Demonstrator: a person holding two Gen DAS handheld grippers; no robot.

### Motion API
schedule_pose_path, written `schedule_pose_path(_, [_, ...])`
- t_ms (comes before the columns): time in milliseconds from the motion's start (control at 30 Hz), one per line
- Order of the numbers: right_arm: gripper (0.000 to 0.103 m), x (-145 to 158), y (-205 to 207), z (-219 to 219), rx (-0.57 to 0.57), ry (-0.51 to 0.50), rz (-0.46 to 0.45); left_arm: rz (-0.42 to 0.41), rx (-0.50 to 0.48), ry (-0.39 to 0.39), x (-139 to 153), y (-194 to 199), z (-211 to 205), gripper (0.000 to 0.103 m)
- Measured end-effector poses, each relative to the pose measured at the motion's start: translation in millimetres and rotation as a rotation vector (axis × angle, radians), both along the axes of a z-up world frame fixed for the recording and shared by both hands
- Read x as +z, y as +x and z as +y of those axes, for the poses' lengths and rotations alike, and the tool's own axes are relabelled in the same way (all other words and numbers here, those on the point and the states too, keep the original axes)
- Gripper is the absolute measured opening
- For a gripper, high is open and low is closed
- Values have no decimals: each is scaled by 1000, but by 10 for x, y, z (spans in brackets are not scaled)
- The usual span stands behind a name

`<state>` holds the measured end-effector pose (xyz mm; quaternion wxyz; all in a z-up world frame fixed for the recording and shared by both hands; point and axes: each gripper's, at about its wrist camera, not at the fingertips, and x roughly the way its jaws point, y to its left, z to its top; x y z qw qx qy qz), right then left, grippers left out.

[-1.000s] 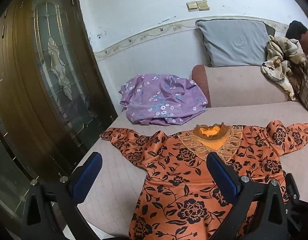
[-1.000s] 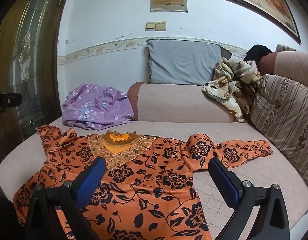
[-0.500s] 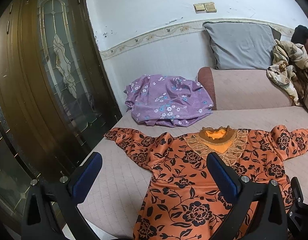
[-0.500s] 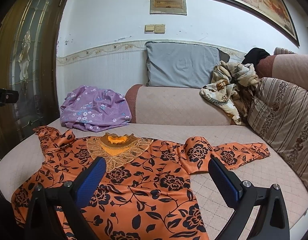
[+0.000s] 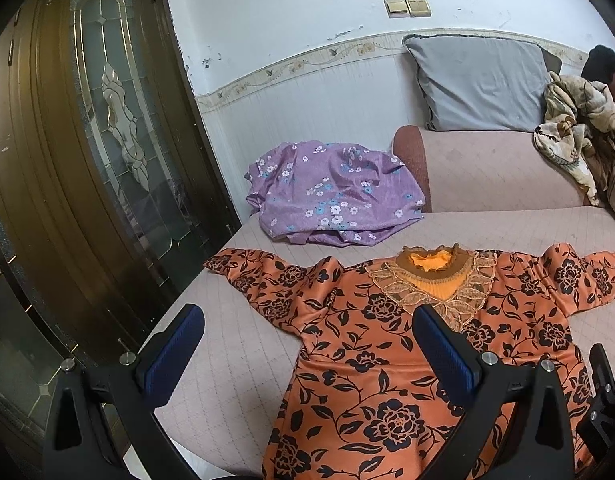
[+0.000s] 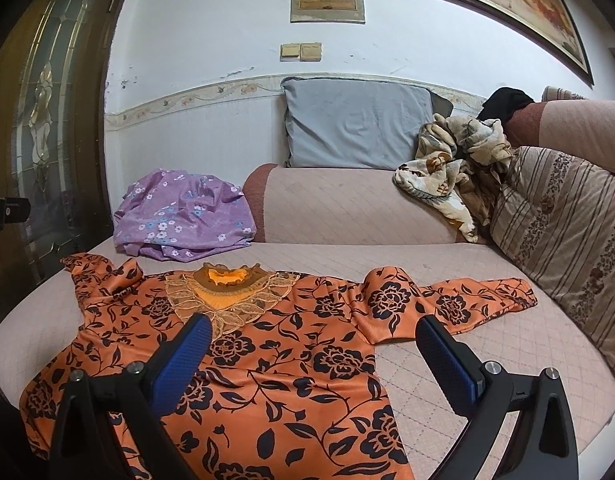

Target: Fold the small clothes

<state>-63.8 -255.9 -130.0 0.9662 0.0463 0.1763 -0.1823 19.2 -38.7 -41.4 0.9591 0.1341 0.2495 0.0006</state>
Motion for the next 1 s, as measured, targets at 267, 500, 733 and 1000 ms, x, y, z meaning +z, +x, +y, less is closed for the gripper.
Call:
schedule_pose_path(267, [103,0,3,-23,-10,5,0,0,-1,-1,-8,10,-23,103])
schedule_pose_path(500, [103,-10,7,-44,-13,7,2,8,-3,2,-41,26,-51,103])
schedule_pose_path(733, [103,-15,9,-46,-13,9,2,14,-7,3,-56,37,-28,103])
schedule_pose_path(1000, [103,-23,15,-47,-14,8,1,17,-10,1,-64,43,-23,103])
